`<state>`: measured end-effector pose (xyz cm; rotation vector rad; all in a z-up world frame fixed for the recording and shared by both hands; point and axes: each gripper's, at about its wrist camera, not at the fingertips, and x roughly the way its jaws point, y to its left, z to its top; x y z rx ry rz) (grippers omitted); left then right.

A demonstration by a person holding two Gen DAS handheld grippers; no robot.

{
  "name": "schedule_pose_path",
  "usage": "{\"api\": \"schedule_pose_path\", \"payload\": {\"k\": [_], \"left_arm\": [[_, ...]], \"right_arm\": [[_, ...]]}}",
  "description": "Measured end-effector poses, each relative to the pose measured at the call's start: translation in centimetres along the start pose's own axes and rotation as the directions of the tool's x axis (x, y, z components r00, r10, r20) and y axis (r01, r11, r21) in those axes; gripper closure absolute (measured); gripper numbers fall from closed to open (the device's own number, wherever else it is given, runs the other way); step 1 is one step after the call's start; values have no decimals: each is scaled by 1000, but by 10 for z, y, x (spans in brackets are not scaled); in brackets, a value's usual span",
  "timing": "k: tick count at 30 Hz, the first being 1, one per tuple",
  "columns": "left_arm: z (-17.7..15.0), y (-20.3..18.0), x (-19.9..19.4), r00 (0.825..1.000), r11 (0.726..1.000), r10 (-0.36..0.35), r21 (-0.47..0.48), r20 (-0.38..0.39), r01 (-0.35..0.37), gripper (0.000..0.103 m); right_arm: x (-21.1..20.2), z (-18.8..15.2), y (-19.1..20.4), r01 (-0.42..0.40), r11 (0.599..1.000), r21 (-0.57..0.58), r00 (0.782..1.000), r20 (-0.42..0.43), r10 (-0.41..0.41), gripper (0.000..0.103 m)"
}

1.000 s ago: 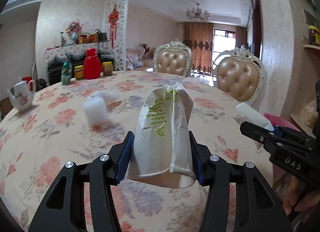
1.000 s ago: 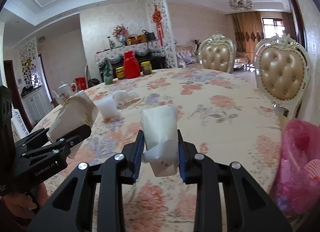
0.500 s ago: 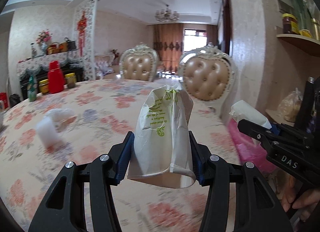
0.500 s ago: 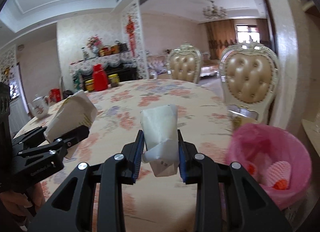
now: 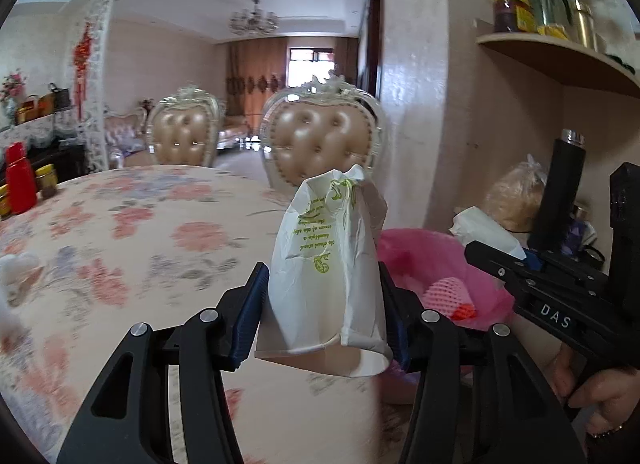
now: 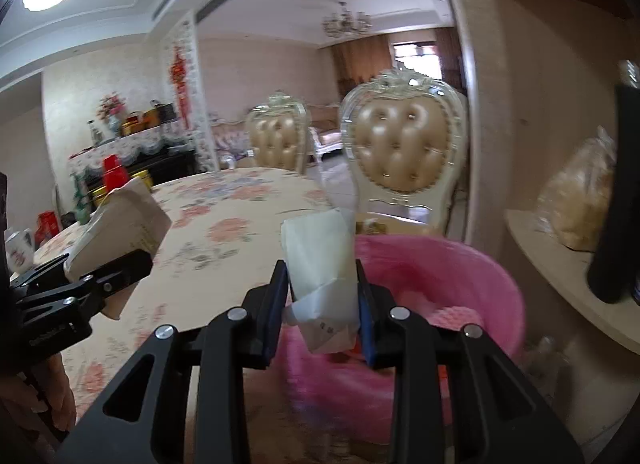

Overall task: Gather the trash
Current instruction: 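Carry the paper bag and foam block to the pink bin and release both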

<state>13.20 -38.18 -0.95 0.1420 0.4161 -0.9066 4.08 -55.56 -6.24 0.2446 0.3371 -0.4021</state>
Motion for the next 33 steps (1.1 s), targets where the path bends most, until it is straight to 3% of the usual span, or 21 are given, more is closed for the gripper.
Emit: {"api": "schedule_pose_path", "payload": {"k": [7,13,18,21,25,27,29,31,33], "left_arm": [[8,-23,39,997,997,-71,16,-40,71,54],[15,-38,69,992,994,-100,43,-72,103,54],[21,-50,88,989,990,-125,54,-85,130,54],[25,-55,97,985,987,-145,54,-91,150,53],[31,-67,110,979,981,-183,44,-86,187,51],[33,-72,113,977,979,-198,42,-81,201,45],[33,-78,112,976,976,-210,46,-64,213,28],[33,-79,107,978,977,-206,49,-41,208,18],[33,-76,99,982,980,-190,50,-23,190,18]], "right_arm": [[22,-5,-51,74,996,55,997,-37,-72,72],[41,-2,-70,76,994,76,996,-46,-73,72],[53,-6,-79,50,996,80,996,-77,-44,62],[48,-10,-83,55,994,94,996,-75,-48,48],[33,-9,-95,99,988,114,994,-56,-93,48],[23,-7,-100,124,985,117,992,-46,-119,48],[13,-6,-103,152,981,119,988,-33,-150,48],[4,-5,-102,168,977,128,986,-22,-167,48],[-6,-3,-98,176,976,128,984,-11,-176,48]]}}
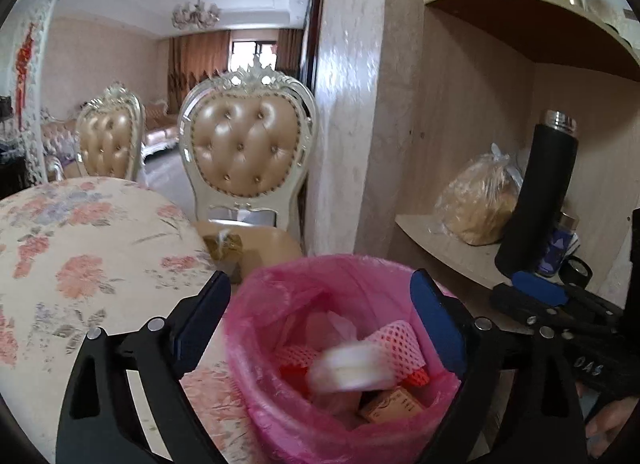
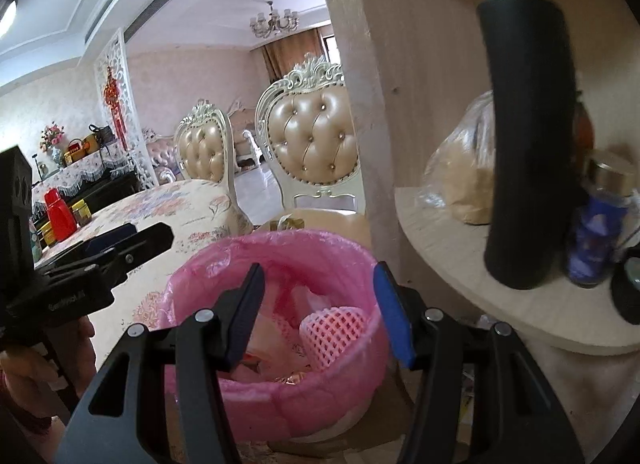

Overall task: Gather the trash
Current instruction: 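Carry the paper bag and foam block to the pink bin and release both, then move both tools back to the table pile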

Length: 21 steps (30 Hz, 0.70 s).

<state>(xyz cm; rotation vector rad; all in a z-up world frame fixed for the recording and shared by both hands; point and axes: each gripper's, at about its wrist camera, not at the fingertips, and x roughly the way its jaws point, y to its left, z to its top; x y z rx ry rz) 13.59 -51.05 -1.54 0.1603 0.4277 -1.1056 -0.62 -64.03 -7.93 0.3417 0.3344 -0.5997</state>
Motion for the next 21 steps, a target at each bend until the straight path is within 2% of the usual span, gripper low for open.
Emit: {"api": "schedule_pose_path", "payload": {"k": [6,8,11,15,18,21], "left_arm": [[-5,40,-57,994,995,100,-29,30,-99,17],[-11,64,-83,986,985,163,-60,32,-161,13],[-23,97,-120,970,965,242,-113,25,-238,13],[-43,138,-170,937,925,348,-163,2,-343,13],[-60,169,-214,894,877,449,-186,-9,-442,13],[-73,192,-245,856,835,516,-203,-28,-511,13]], "right_arm": [[-19,4,29,-37,998,-43,999,25,38,48],[-21,5,43,-63,996,-60,998,28,65,48],[-22,3,79,-132,987,-96,991,19,134,46],[-22,0,134,-223,963,-151,974,-2,225,44],[-22,-5,177,-293,938,-184,956,-26,293,38],[-21,-11,226,-375,905,-199,927,-59,371,35]]}}
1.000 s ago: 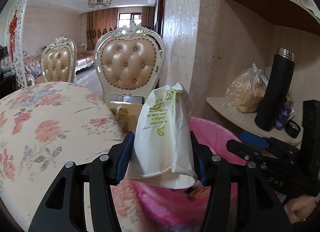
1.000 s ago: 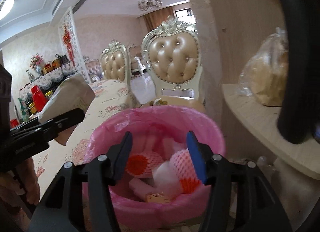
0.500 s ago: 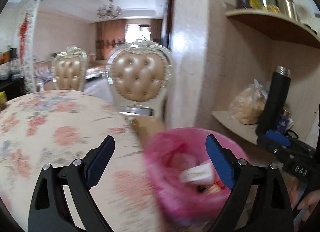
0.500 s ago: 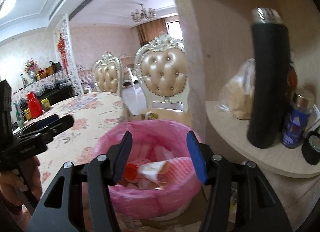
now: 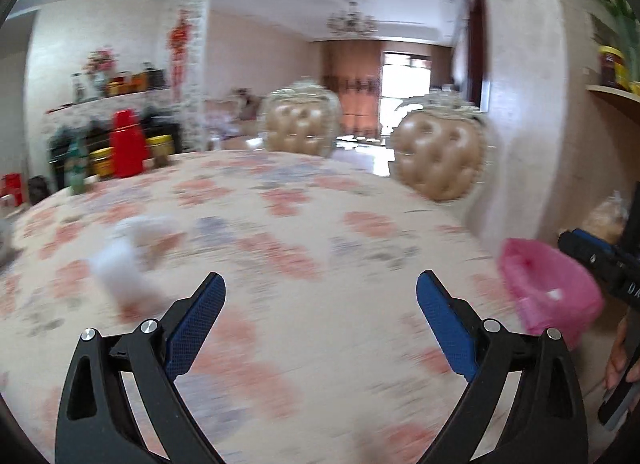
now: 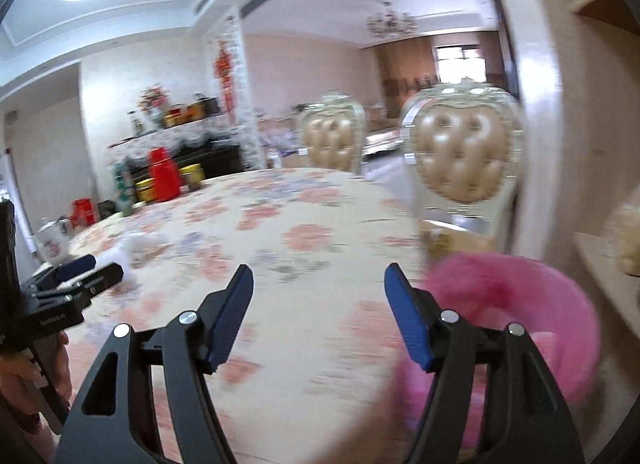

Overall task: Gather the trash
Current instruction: 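Move both tools back to the table pile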

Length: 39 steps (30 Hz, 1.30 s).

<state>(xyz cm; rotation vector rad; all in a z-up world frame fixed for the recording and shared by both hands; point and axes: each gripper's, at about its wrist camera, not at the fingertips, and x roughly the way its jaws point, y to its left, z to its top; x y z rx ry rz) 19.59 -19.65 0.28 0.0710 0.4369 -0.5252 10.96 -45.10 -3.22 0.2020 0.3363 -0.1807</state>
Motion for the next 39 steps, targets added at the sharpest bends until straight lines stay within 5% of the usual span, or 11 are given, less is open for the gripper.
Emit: {"api": "schedule_pose_path", "payload": {"k": [8,17,28,39], "left_arm": [[-18,105,-35,978,975,207,-74,-18,-208,13],[-22,205,-47,910,896,410,-159,-59,-414,13],[-22,283,-63,873,841,479,-234,-96,-488,12],[-11,310,-46,862,833,492,-220,-125,-508,12]], "right_arm": [[51,-1,114,-188,978,-93,980,-89,180,25],[130,1,221,-331,934,-133,930,-212,299,19],[233,-18,330,-436,877,-204,856,-396,333,14],[298,-25,384,-454,864,-219,810,-506,297,13]]}}
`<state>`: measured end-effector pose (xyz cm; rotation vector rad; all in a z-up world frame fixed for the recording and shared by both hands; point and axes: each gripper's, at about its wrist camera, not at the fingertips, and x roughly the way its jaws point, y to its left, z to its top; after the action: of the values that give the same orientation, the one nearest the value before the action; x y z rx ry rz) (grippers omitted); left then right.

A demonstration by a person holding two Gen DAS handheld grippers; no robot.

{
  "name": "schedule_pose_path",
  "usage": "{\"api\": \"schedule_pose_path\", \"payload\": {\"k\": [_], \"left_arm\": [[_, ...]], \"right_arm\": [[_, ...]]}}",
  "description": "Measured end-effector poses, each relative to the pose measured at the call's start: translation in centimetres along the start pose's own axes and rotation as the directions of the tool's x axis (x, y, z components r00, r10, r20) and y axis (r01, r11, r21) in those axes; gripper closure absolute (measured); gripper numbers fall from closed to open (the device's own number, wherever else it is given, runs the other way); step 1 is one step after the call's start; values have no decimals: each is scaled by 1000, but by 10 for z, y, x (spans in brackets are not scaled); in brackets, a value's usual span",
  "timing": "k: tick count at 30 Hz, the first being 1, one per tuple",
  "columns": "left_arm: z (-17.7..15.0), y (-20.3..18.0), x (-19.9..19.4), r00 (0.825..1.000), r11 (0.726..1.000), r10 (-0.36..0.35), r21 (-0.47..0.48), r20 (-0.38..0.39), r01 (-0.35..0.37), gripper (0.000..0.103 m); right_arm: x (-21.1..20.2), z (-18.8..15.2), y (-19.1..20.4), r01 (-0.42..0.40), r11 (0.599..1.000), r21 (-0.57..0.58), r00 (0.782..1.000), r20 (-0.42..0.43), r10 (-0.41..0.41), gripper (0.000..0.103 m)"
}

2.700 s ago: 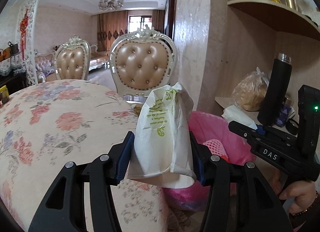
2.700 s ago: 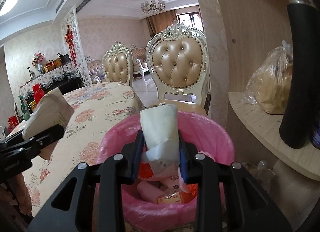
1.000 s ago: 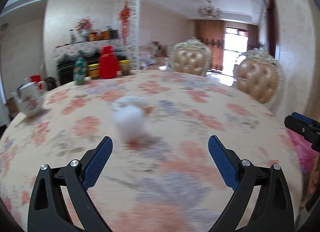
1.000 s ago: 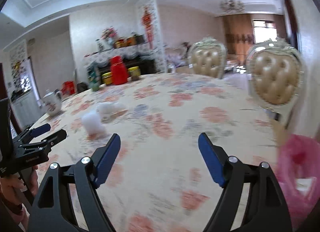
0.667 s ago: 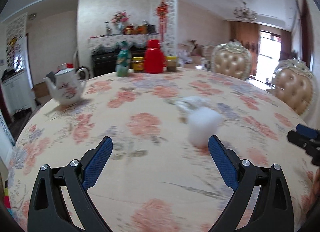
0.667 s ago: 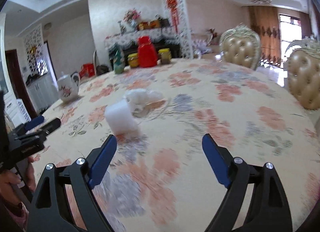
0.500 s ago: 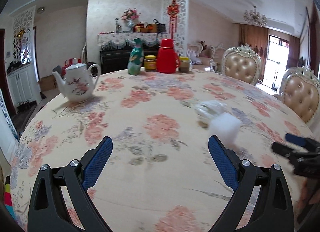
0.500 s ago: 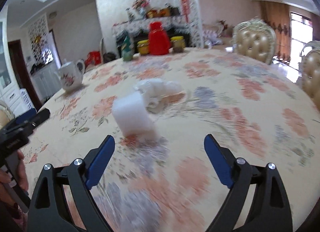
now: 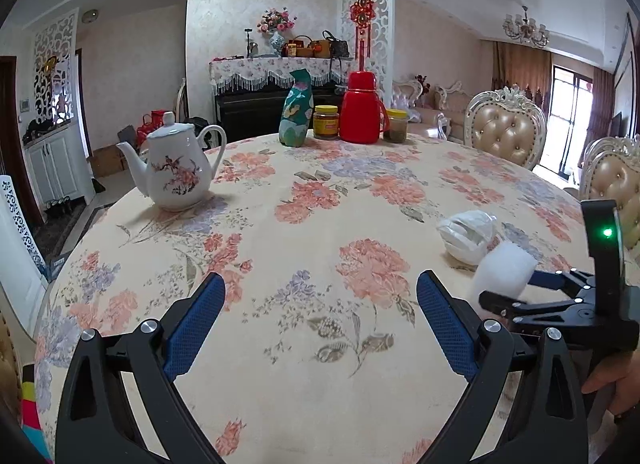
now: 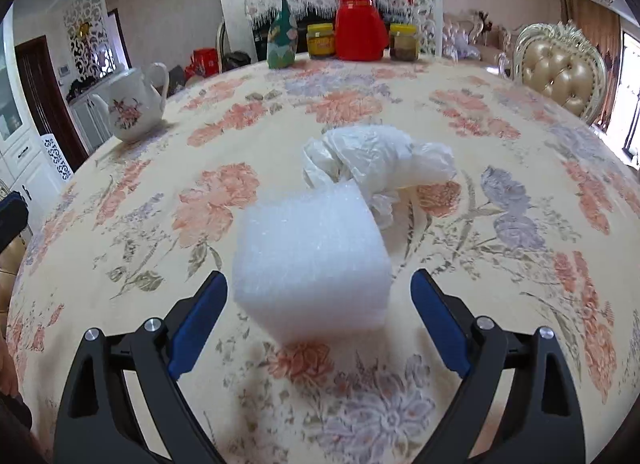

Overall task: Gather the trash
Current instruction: 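Move both tools back to the table pile, then grasp the large white foam cube with the right gripper while the left grasps the plastic bag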

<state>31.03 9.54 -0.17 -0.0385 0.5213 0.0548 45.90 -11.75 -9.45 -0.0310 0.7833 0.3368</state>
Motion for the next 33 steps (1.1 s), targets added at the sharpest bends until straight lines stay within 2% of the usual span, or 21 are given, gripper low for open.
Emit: {"api": "schedule_pose_path", "payload": {"k": [1,2,3,9,14,18,20,24,25,26,27,29,30,33], "left_arm": [[2,-3,4,1000,1000,-2,1,-6,2,12],[4,-6,9,1000,1000,-7,2,-13,7,12],[5,-10,14,1000,1000,-12,3,-22,12,12],[13,-57,55,990,995,-101,-1,-98,102,12],[20,-124,100,972,982,-172,50,-159,182,12],[27,-165,140,961,971,-180,116,-212,207,12],[31,-181,162,957,970,-154,145,-246,193,12],[35,-196,198,936,970,-119,163,-331,181,12],[34,-197,202,932,970,-116,164,-342,181,14],[33,-198,203,931,969,-122,163,-345,188,33],[31,-198,202,930,968,-124,163,-346,190,44],[27,-197,190,932,967,-143,153,-332,203,55],[25,-197,182,933,964,-157,155,-323,216,56],[16,-197,141,954,959,-167,184,-250,216,58]], "right_arm": [[2,0,-1,0,1000,-4,1000,-8,0,15],[0,0,-2,1,1000,-15,1000,-7,-1,33],[-2,-2,-4,-9,1000,-24,1000,0,9,41],[-48,-15,-46,14,999,31,996,92,-17,42],[-86,-27,-89,39,995,94,987,150,-53,42],[-104,-36,-117,41,989,139,983,173,-66,42],[-110,-40,-128,37,986,161,981,180,-66,42],[-116,-45,-140,33,982,187,980,186,-69,42],[-118,-46,-143,28,980,195,980,188,-65,42],[-119,-47,-144,23,979,200,980,189,-62,42],[-119,-48,-144,23,979,202,980,191,-62,42],[-123,-51,-144,26,980,199,979,195,-66,42],[-123,-52,-143,29,980,197,978,195,-68,42],[-127,-58,-137,44,982,185,977,197,-81,42]]}}
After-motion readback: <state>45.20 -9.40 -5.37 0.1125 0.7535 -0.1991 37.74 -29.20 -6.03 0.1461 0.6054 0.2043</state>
